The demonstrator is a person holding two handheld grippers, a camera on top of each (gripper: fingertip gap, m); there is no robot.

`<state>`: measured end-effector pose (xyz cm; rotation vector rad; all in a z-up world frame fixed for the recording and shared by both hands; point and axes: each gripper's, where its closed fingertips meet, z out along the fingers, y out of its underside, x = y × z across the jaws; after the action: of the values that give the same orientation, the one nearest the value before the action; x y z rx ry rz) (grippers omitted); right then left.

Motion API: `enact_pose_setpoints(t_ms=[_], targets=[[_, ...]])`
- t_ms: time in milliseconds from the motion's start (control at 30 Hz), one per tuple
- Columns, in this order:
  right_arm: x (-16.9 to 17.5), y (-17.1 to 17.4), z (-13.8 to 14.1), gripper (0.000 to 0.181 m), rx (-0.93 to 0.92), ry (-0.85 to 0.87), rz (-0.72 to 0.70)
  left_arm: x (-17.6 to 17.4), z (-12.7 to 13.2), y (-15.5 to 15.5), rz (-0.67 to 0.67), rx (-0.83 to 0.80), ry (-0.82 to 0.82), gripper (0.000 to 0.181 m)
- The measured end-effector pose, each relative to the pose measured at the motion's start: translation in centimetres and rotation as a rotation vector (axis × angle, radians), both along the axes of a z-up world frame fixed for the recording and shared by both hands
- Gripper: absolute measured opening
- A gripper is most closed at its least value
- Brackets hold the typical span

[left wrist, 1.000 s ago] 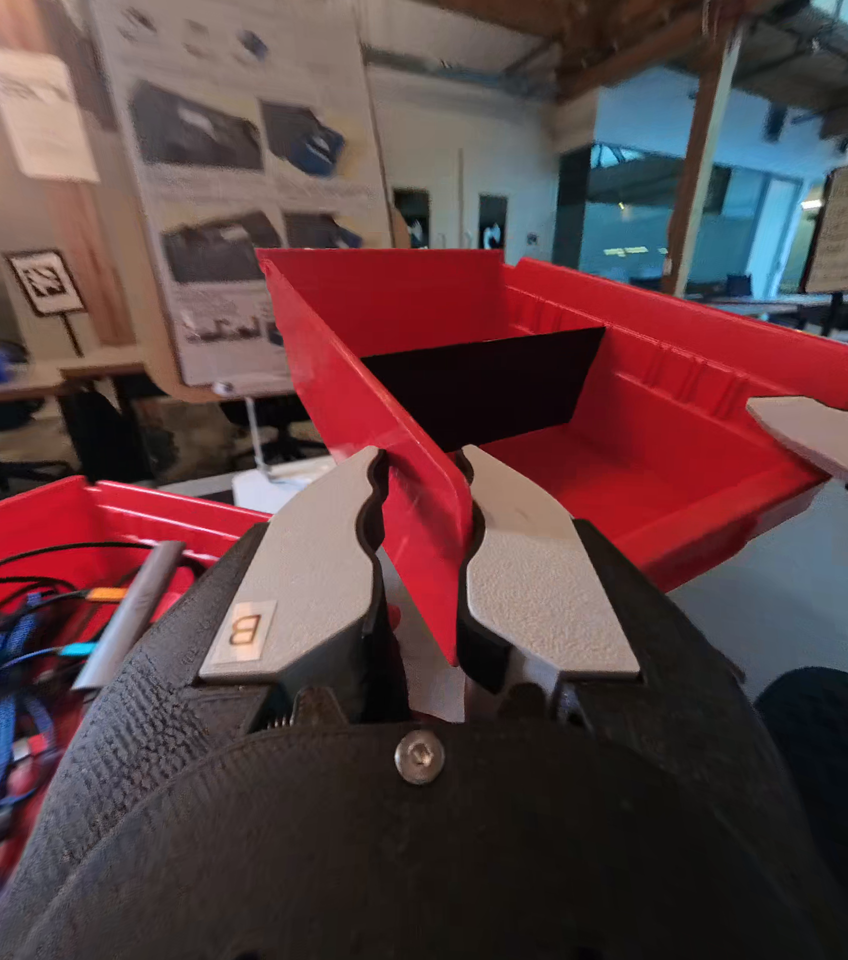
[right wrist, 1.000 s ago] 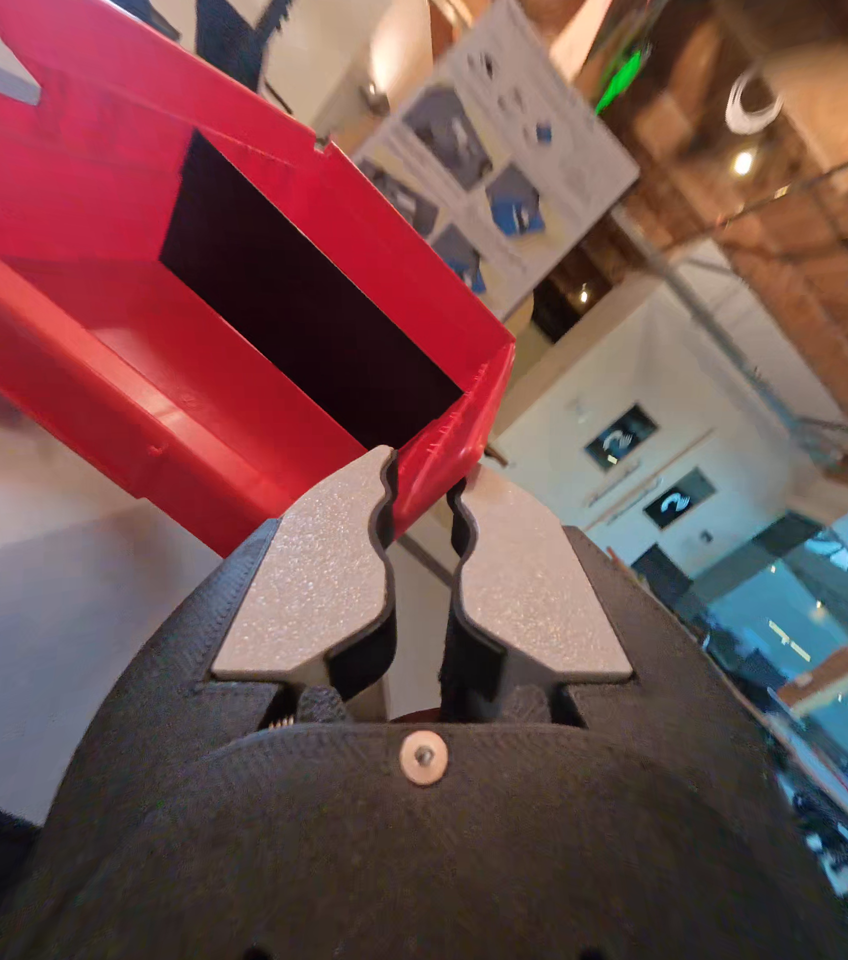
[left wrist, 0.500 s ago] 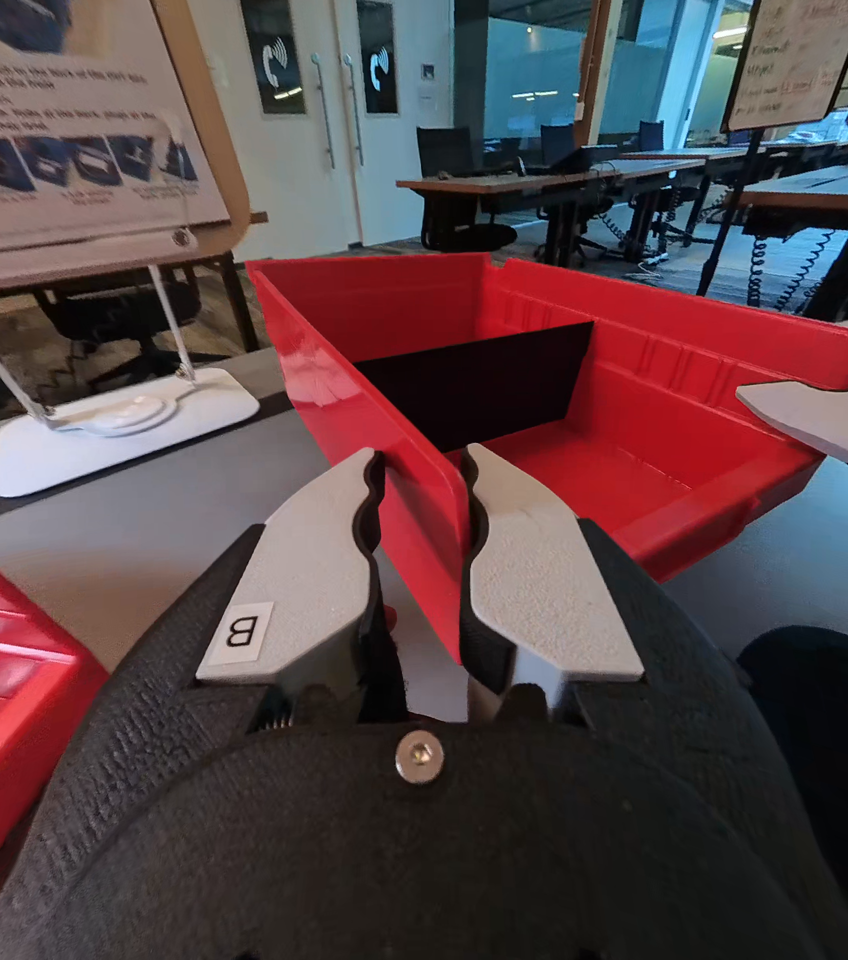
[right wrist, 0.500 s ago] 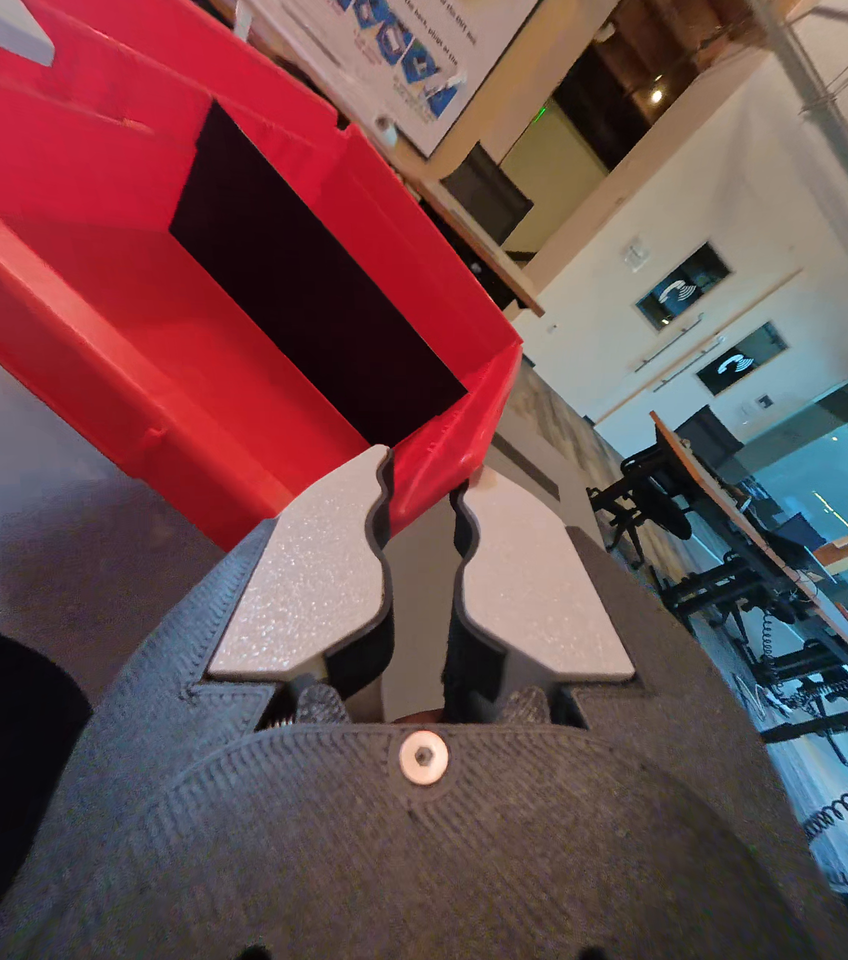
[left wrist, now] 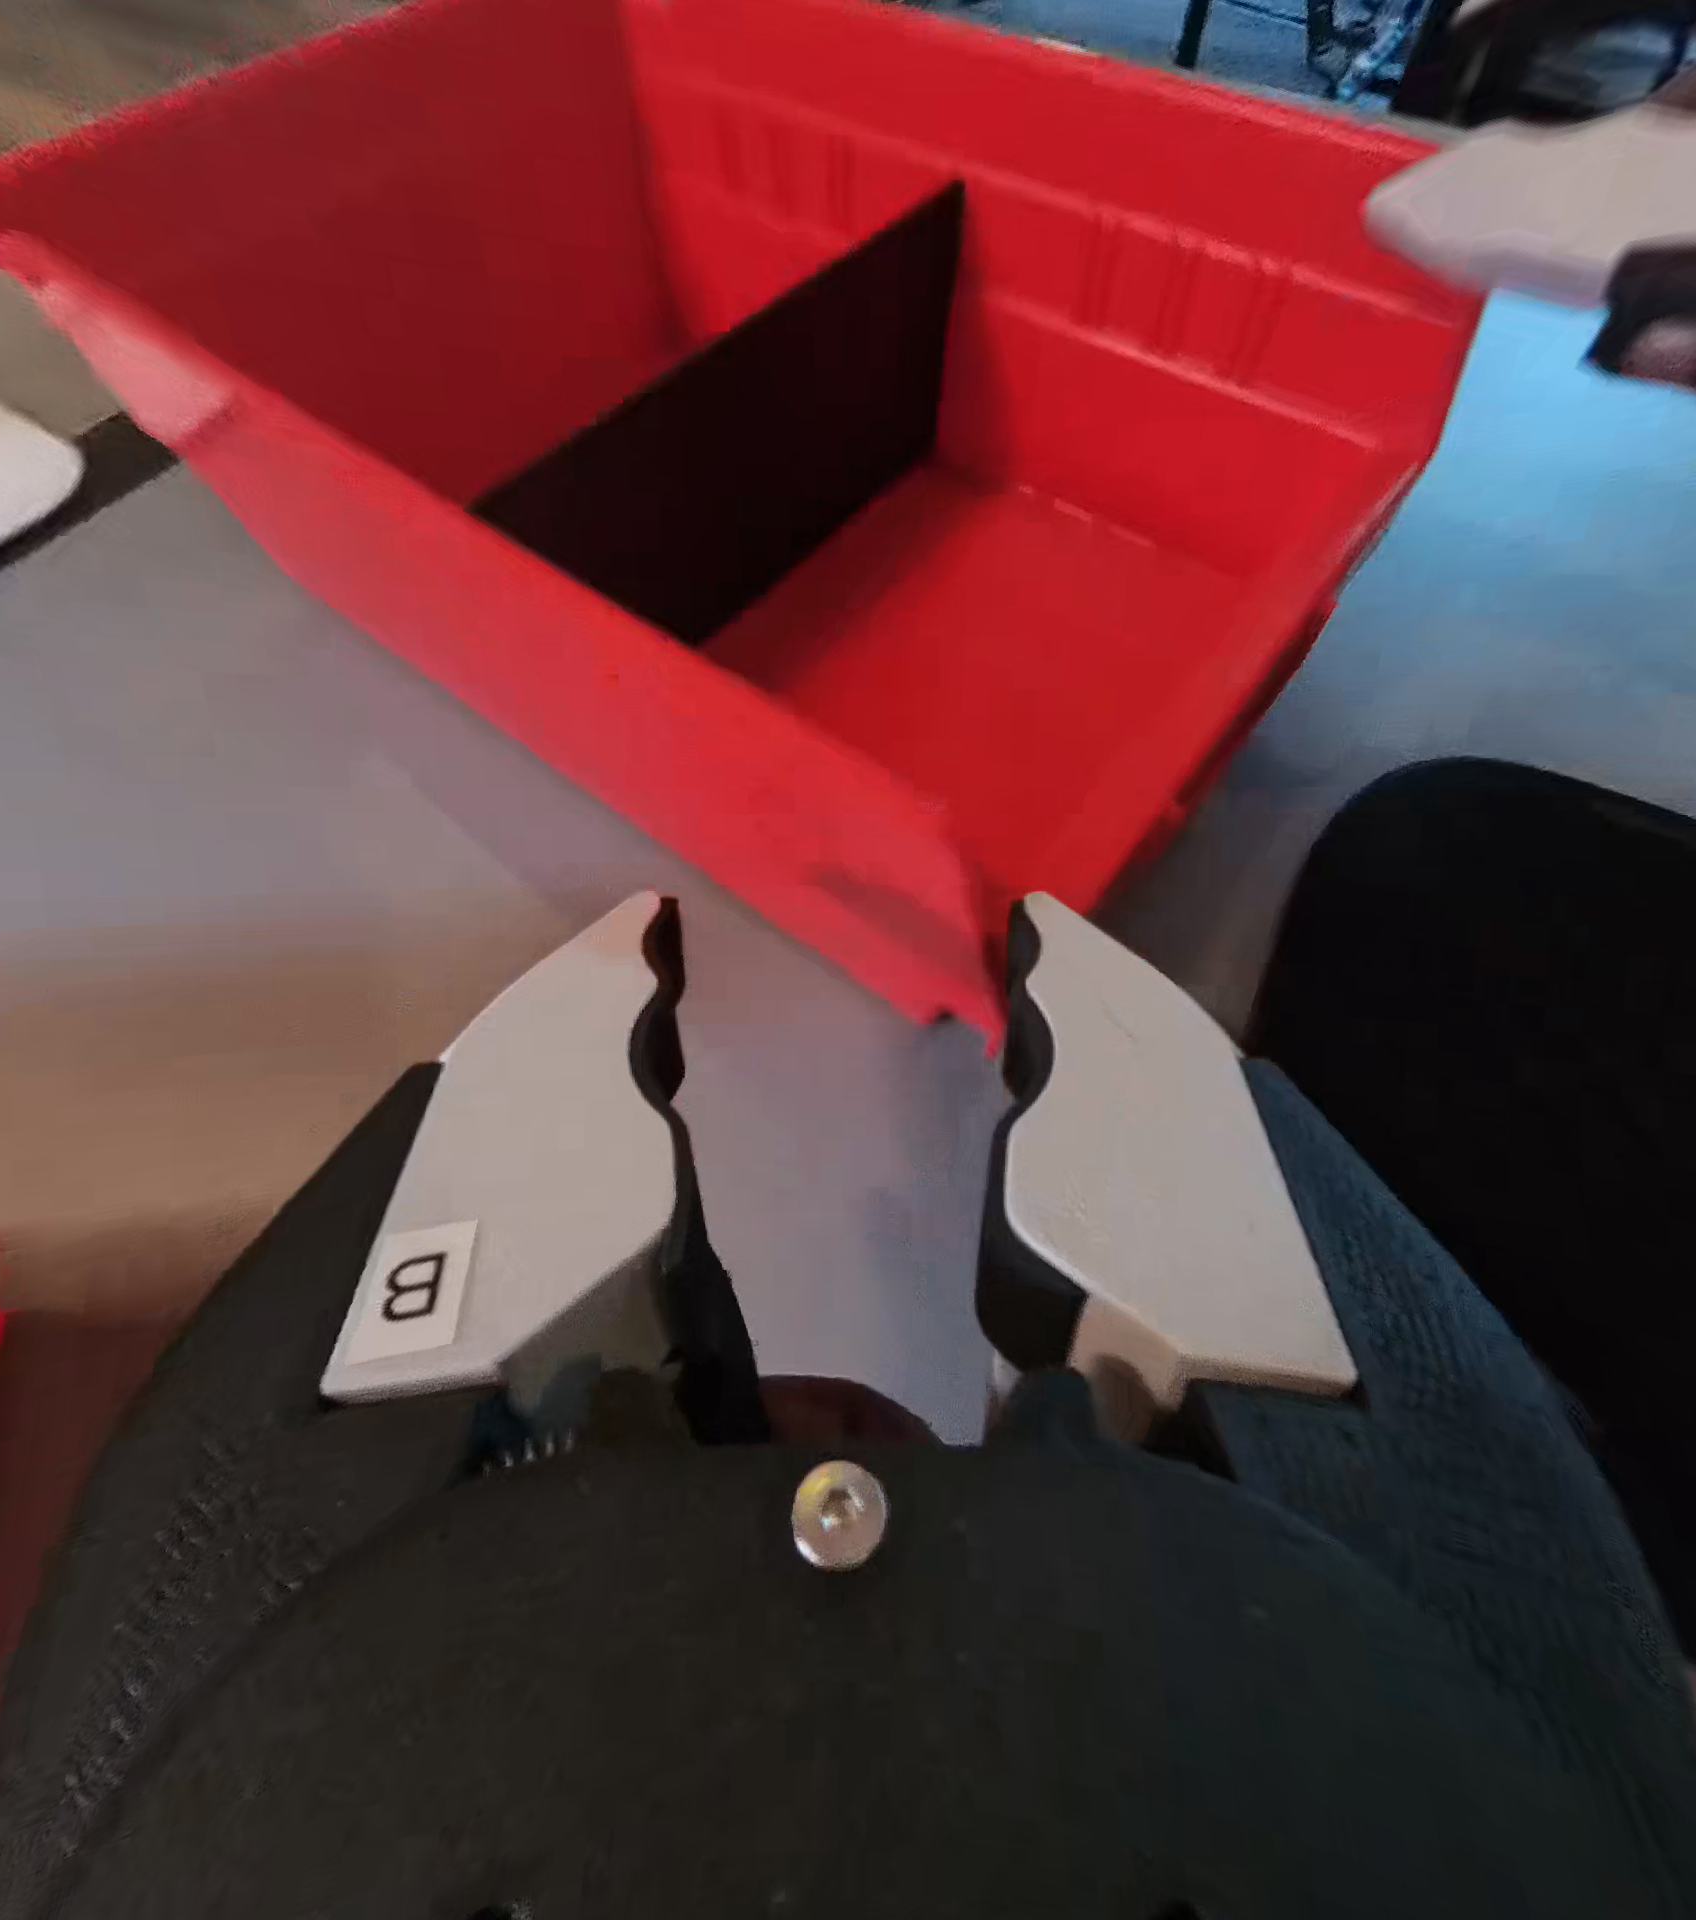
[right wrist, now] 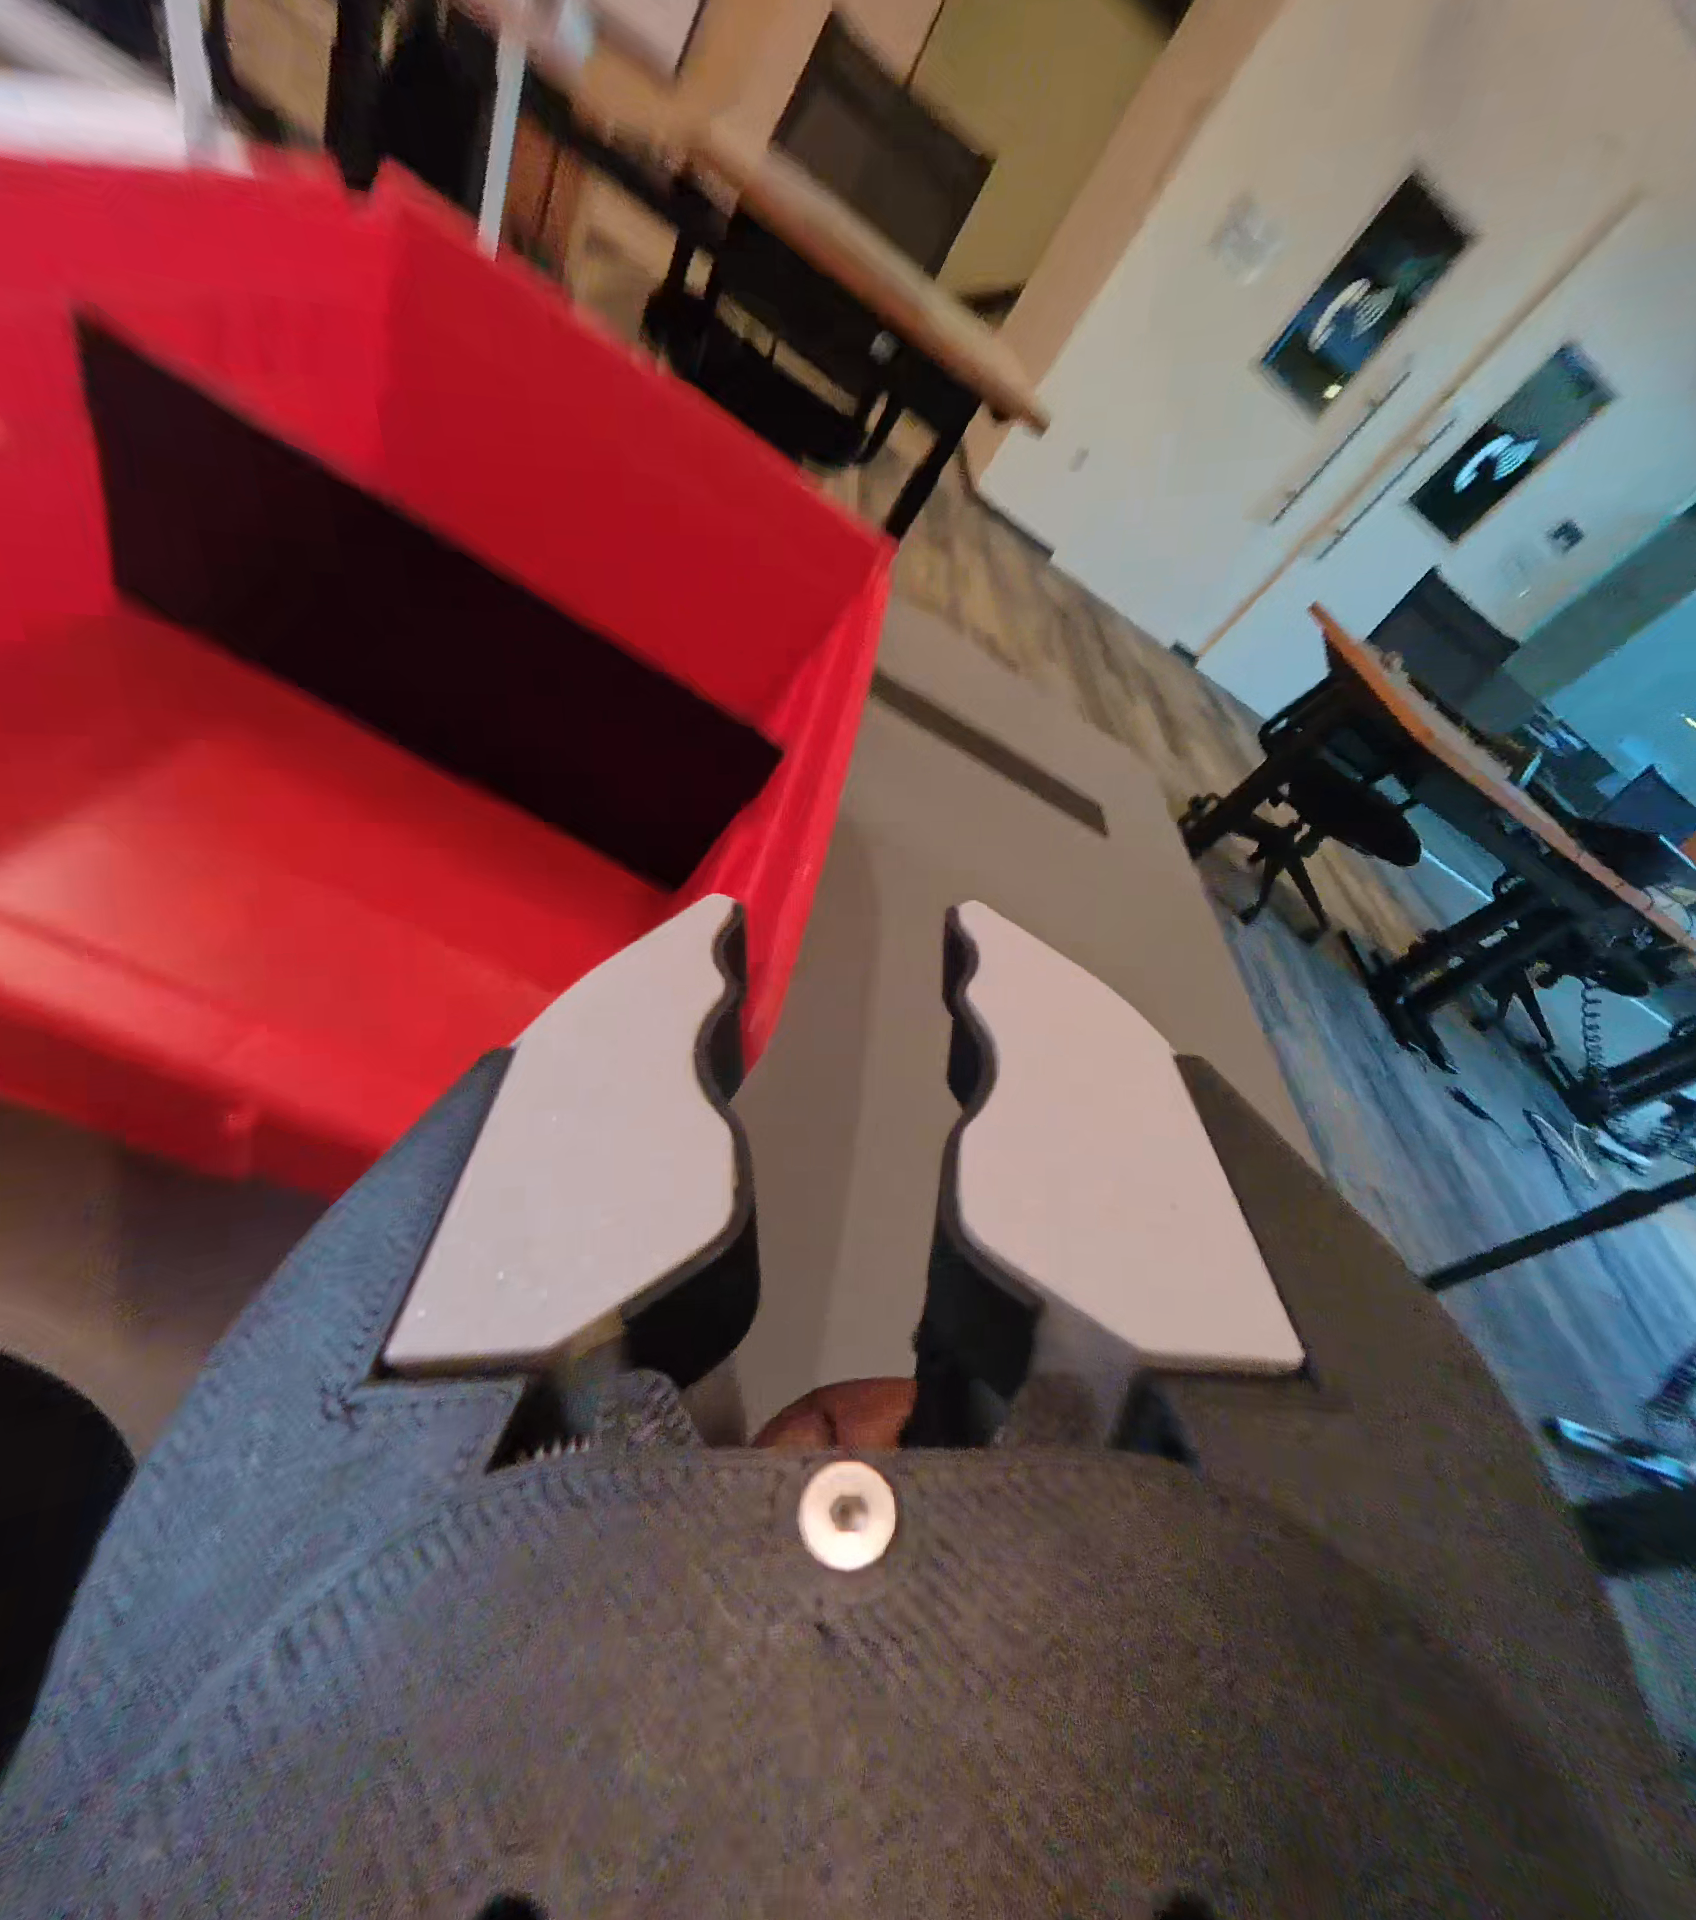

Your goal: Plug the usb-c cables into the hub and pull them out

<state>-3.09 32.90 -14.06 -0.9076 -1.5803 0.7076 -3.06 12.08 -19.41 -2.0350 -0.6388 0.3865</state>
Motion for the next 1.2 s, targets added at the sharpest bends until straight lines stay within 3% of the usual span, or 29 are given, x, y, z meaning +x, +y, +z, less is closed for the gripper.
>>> enact_pose_setpoints(t_ms=[67,133,233,367,400,467,533,633,733,933,1100,1200], targets=[[0.5,-1.0,2.1,0.049,-0.071,0.075,0.063,0.1,0.5,-2.3,0.045,-0.005,0.012,0.071],[1.1,-4.0,2.5,0.067,-0.112,0.070,0.233,-0.6,1.0,-5.5,0.134,-0.041,0.061,0.071],[2.8,-9.1,-1.2,0.082,-0.061,-0.188,0.440,-1.7,1.6,-10.3,0.257,-0.118,0.101,0.073],[3.1,-13.9,-5.8,0.076,0.097,-0.403,0.533,-3.3,-0.2,-15.5,0.355,-0.302,0.062,0.073],[2.8,-14.5,-6.8,0.073,0.141,-0.426,0.524,-3.6,-1.0,-16.3,0.356,-0.323,0.042,0.066],[1.7,-14.3,-8.0,0.057,0.244,-0.422,0.437,-4.6,-1.2,-18.1,0.403,-0.325,0.104,0.039],[1.2,-13.7,-8.5,0.053,0.304,-0.422,0.389,-4.8,-0.9,-20.5,0.462,-0.347,0.143,0.015],[1.2,-12.3,-8.7,0.048,0.284,-0.463,0.358,-3.2,-0.9,-22.3,0.422,-0.280,0.083,0.016],[1.2,-10.7,-8.7,0.049,0.271,-0.481,0.326,-1.7,-1.0,-25.1,0.421,-0.312,0.087,0.019],[1.3,-9.9,-8.8,0.049,0.295,-0.496,0.304,0.3,-1.8,-29.6,0.367,-0.412,0.058,0.054],[1.3,-9.8,-8.9,0.049,0.280,-0.512,0.286,-0.4,-2.5,-31.8,0.284,-0.481,0.104,0.045],[1.3,-8.9,-8.9,0.050,0.265,-0.523,0.270,-0.2,-2.6,-32.6,0.280,-0.484,0.048,0.044]])
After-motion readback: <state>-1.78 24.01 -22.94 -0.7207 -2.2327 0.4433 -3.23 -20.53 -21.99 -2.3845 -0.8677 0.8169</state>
